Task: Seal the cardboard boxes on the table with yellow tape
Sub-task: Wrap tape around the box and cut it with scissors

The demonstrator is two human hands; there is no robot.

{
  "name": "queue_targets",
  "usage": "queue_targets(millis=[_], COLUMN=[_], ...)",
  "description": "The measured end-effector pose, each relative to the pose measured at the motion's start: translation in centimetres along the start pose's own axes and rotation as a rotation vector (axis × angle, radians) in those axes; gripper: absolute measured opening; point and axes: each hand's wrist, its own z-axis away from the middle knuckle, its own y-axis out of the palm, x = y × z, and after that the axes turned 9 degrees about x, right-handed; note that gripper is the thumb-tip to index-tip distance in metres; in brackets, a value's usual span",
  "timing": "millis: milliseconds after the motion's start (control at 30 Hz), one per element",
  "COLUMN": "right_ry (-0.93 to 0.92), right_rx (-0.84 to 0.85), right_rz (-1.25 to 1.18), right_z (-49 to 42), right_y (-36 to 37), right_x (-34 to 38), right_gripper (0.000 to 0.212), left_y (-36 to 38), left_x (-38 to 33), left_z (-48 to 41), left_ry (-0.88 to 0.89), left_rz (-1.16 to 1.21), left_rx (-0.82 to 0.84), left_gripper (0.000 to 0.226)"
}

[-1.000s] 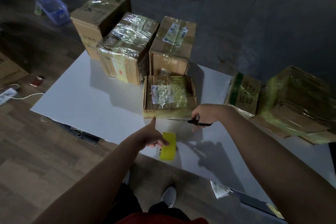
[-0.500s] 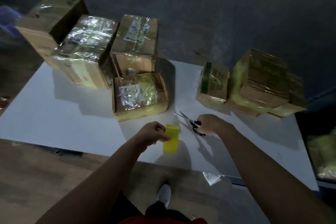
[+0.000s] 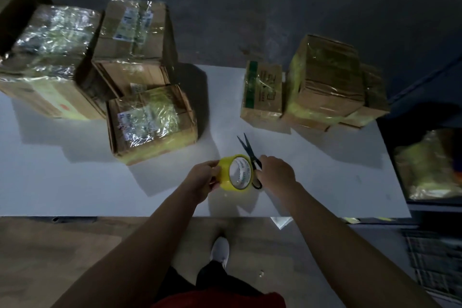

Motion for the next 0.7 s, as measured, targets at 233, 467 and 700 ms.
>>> queue_targets(millis=[233,467,700], right_ry=[-0.051,-0.192,-0.303], right_rx=[-0.170,-0.300,-0.361], right_rz=[-0.068,-0.224,-0.220], right_z=[-0.3,-0.5,-1.1], right_y=[-0.5,-4.4,-5.9], right_x=[2.2,8.6,16.1], right_gripper=[0.023,0.030,0.038], left_y=[-1.3,-2.5,-10.0], left_x=[-0.2,-3.2,-7.1], left_z=[-0.2,2.4,5.6], left_ry=[0.060,0.099,0.750], left_rz=[-0.298,-1.024,-1.425], left_rx=[-0.214,-0.257,-0.656], left_gripper=[0.011,0.021,0.012])
